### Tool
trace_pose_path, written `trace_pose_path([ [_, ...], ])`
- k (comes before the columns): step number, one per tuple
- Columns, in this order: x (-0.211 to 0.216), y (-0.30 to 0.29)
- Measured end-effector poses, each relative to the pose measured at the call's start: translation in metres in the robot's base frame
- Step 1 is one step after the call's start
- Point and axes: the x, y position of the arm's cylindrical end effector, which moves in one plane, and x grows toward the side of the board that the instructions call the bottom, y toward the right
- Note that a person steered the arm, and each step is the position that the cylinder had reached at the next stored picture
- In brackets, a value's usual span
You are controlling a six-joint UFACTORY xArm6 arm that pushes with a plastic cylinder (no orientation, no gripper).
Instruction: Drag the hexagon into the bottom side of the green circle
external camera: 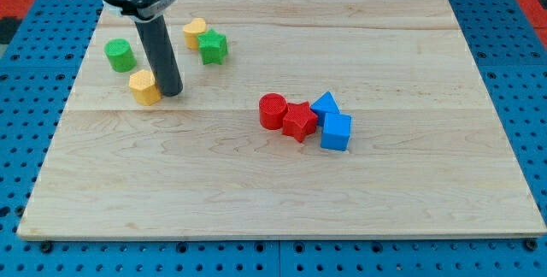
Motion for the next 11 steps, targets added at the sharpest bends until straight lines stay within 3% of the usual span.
trace_pose_path([
  [1,0.023,-0.006],
  [3,0.004,-0.032],
  [5,-0.026,0.026],
  [6,-0.032,0.028],
  [9,-0.033,-0.065],
  [10,-0.033,-0.052],
  [11,-0.033,0.022],
])
